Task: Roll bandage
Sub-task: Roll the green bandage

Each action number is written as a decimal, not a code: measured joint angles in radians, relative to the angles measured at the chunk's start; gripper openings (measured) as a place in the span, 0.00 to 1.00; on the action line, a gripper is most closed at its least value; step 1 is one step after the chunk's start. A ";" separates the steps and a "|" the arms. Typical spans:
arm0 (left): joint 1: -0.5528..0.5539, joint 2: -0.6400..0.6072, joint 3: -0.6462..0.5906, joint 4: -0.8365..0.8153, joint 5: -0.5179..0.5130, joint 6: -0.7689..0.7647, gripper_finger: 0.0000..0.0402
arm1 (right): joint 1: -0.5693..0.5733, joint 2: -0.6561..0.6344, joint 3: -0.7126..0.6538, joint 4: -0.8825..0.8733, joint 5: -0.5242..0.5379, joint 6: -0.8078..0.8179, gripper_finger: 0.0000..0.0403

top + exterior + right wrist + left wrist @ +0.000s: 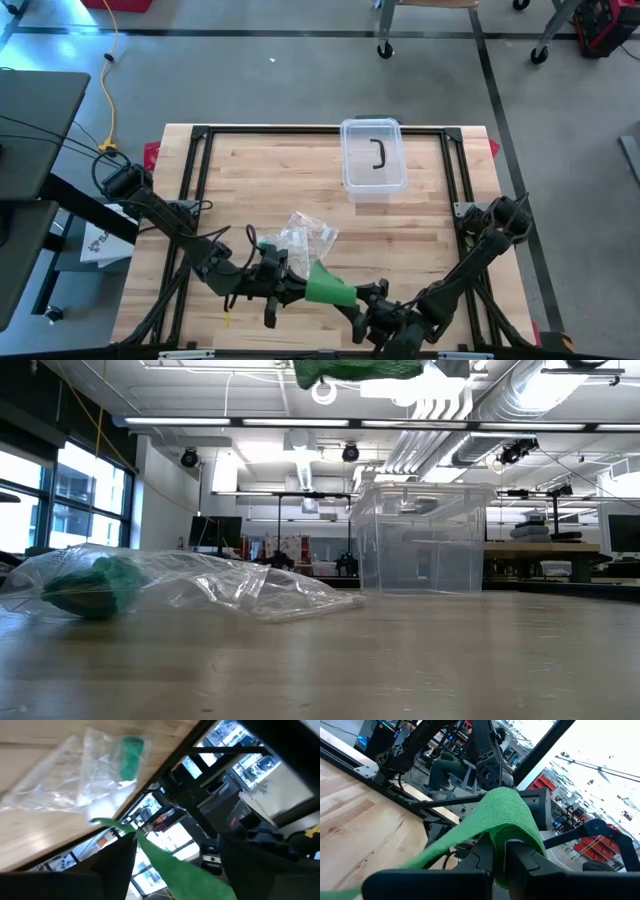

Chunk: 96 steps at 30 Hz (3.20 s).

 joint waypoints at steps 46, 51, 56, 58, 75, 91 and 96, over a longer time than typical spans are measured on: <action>0.004 0.000 0.000 -0.090 -0.140 0.024 0.03 | -0.066 0.000 0.000 0.144 -0.115 0.426 0.03; 0.003 0.000 0.000 -0.192 -0.183 0.001 0.03 | -0.040 0.000 0.000 0.181 -0.180 0.710 0.01; 0.001 0.000 0.000 -0.306 -0.230 -0.015 0.03 | 0.004 0.000 0.000 0.335 -0.186 0.896 0.00; 0.000 0.000 0.000 -0.345 -0.244 -0.027 0.03 | 0.022 0.000 0.000 0.432 -0.171 0.922 0.00; -0.104 0.140 0.002 -0.087 -0.274 0.207 0.03 | 0.046 -0.001 0.034 0.977 0.075 1.051 0.00; -0.124 0.173 0.001 0.048 -0.239 0.378 0.03 | -0.059 -0.002 0.041 0.933 -0.384 1.533 0.00; -0.146 0.173 0.001 0.054 -0.201 0.403 0.03 | -0.033 -0.003 0.041 1.002 -0.168 1.443 0.00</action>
